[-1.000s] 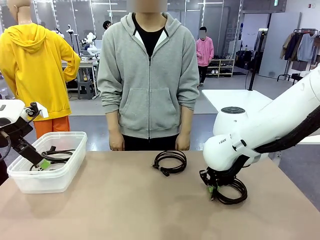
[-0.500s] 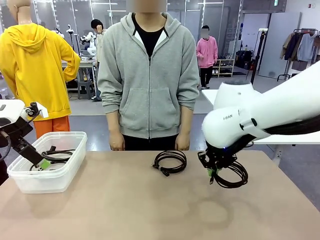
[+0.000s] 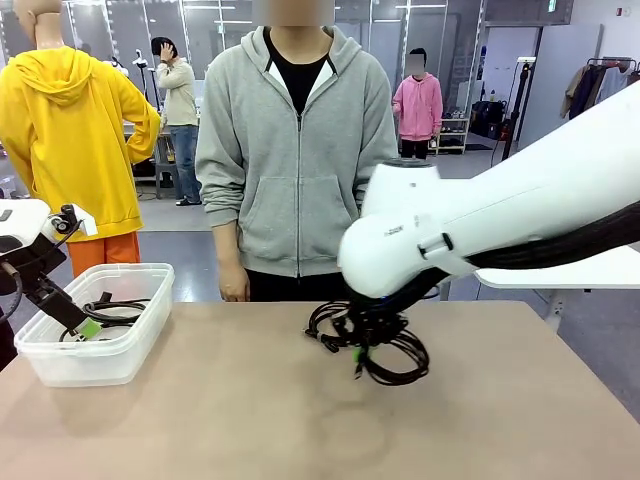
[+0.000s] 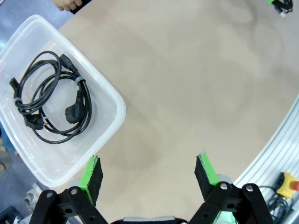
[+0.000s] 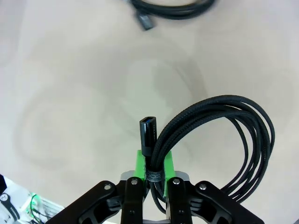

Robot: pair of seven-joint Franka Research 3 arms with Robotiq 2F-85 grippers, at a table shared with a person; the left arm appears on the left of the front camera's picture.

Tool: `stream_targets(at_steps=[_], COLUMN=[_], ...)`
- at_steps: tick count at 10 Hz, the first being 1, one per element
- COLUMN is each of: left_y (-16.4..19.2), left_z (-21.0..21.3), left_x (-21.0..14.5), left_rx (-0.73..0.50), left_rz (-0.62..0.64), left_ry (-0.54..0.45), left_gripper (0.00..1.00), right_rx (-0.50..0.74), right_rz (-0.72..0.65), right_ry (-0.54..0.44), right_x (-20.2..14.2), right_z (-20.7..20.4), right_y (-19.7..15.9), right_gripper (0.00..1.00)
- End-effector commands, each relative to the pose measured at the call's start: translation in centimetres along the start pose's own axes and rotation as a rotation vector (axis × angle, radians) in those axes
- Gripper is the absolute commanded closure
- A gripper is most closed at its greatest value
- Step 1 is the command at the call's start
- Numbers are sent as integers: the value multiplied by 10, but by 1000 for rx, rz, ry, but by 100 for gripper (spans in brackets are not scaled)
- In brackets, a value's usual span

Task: Organize and store the cables.
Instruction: Place the USB Extension Cable into the Organizing box.

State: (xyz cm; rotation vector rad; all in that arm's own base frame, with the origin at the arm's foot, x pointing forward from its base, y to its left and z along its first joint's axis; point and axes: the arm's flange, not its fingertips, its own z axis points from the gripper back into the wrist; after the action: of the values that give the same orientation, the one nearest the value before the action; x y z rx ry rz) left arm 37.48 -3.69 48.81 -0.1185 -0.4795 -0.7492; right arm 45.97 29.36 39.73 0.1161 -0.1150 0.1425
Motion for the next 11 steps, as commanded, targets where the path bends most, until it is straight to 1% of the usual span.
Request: stream_targets(at_steps=[1,3,6,7,11], left_y=[0,0,0,0,0], left_z=[-1,-1,-1,-1,-1], left_x=[2,2,2,2,2], left_rx=[7,7,7,7,7], left_rz=[2,2,2,2,2], left_ry=[-3,-3,-3,-3,-3], left_gripper=[0,0,0,0,0], right_rx=[-12,2,34,21,35], right_rz=[48,112,166,187,196], right_ry=[-2,29,61,70,110], right_x=[14,15,17,17,17], right_z=[-9,-24,-47,-58,-84], right_y=[38,78,112,123,125], right_gripper=[100,100,100,100,100])
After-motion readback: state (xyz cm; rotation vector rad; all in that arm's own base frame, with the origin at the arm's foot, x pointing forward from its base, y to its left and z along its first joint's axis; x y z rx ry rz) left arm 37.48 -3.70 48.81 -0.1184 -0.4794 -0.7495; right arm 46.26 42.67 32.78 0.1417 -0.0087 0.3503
